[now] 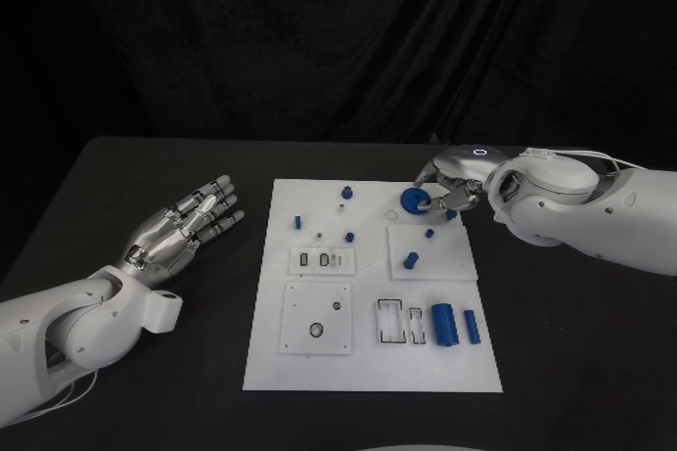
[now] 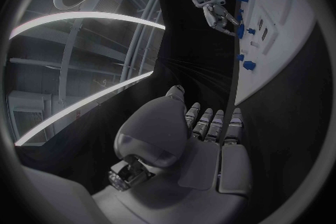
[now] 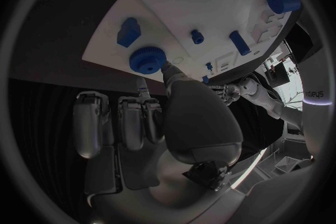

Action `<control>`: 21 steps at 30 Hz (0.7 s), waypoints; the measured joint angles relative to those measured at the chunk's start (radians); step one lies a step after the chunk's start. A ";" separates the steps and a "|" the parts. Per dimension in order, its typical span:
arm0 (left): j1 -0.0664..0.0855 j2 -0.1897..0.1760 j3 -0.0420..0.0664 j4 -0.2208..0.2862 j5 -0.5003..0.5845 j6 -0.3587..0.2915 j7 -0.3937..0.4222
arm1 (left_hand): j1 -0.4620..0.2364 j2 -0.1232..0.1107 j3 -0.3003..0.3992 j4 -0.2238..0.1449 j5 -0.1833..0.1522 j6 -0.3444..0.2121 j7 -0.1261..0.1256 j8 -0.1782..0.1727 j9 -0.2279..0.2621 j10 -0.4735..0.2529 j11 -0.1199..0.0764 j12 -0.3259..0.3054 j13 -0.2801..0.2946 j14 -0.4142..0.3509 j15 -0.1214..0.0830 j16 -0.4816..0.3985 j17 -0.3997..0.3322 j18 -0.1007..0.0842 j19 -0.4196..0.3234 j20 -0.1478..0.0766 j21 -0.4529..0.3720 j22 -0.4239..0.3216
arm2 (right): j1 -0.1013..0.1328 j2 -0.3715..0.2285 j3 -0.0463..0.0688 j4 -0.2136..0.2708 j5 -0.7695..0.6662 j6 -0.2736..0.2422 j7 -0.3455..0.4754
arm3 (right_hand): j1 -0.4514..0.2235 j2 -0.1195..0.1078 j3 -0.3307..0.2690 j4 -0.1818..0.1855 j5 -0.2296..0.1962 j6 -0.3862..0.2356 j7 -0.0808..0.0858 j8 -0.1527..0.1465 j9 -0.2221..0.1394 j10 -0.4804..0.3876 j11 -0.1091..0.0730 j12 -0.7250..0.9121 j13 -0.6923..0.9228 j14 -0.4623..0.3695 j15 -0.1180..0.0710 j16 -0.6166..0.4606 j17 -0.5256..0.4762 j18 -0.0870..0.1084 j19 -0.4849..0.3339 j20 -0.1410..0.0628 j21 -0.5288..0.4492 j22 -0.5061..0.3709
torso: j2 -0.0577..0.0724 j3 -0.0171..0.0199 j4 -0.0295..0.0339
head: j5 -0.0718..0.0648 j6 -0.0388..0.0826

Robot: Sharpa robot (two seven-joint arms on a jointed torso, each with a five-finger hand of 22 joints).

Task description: Assemble the parts on the task board

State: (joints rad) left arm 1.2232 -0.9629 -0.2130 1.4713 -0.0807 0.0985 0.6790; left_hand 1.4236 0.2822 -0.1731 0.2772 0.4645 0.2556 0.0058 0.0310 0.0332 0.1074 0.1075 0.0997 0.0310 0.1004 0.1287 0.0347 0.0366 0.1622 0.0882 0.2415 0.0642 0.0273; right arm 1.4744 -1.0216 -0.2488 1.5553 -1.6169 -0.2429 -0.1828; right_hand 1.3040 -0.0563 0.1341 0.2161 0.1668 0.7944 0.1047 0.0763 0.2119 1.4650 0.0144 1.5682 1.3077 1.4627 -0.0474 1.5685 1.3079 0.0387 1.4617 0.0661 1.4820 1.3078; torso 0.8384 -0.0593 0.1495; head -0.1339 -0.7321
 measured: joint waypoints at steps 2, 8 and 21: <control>0.000 0.000 0.000 -0.001 0.000 0.000 0.000 | 0.000 0.000 0.000 0.000 0.000 0.000 0.000 0.000 0.000 0.000 0.000 0.000 0.000 0.000 0.000 0.000 0.000 0.000 0.000 0.000 0.000 0.000 | -0.002 0.004 0.000 -0.005 0.000 0.004 -0.001 | 0.003 0.003 0.004 -0.004 0.007 0.000 0.000 -0.004 -0.001 0.000 0.000 0.000 0.000 0.000 0.000 0.000 0.000 0.000 0.000 0.000 0.000 0.000 | -0.001 -0.0002 0.0000 | 0.000 -0.001; 0.000 0.001 0.000 -0.003 0.000 0.001 0.000 | 0.000 0.000 0.000 0.000 0.000 0.000 0.000 0.000 0.000 0.000 0.000 0.000 0.000 0.000 0.000 0.000 0.000 0.000 0.000 0.000 0.000 0.000 | -0.009 0.018 0.000 -0.022 0.000 0.012 -0.004 | 0.022 0.002 0.011 -0.022 0.033 0.000 0.000 -0.004 -0.003 0.000 0.000 0.000 0.000 0.000 0.000 0.000 0.000 0.000 0.000 0.000 -0.008 0.000 | -0.001 -0.0006 0.0000 | -0.001 -0.001; 0.000 0.002 0.000 -0.005 0.000 0.005 0.000 | 0.000 0.000 0.000 0.000 0.000 0.000 0.000 0.000 0.001 0.000 0.000 0.000 0.000 0.004 0.004 0.000 0.001 0.000 0.000 0.000 0.000 0.000 | -0.017 0.040 0.005 -0.046 0.000 0.000 0.000 | 0.062 -0.004 0.066 -0.077 0.242 0.091 0.001 0.042 0.019 0.000 0.000 0.000 0.000 0.000 0.000 0.000 0.000 0.000 0.000 0.000 -0.011 0.000 | 0.000 -0.0003 -0.0001 | 0.001 -0.002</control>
State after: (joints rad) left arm 1.2231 -0.9611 -0.2130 1.4662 -0.0809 0.1037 0.6790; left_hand 1.4236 0.2823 -0.1731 0.2773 0.4643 0.2556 0.0058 0.0310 0.0341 0.1074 0.1075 0.0997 0.0310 0.1041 0.1324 0.0346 0.0373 0.1622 0.0881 0.2415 0.0642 0.0272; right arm 1.4574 -0.9820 -0.2434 1.5098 -1.6166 -0.2426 -0.1831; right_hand 1.3661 -0.0602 0.2005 0.1390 0.4092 0.8852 0.1054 0.1186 0.2314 1.4650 0.0144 1.5682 1.3075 1.4627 -0.0473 1.5685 1.3077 0.0390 1.4616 0.0661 1.4715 1.3076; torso 0.8379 -0.0595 0.1494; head -0.1333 -0.7346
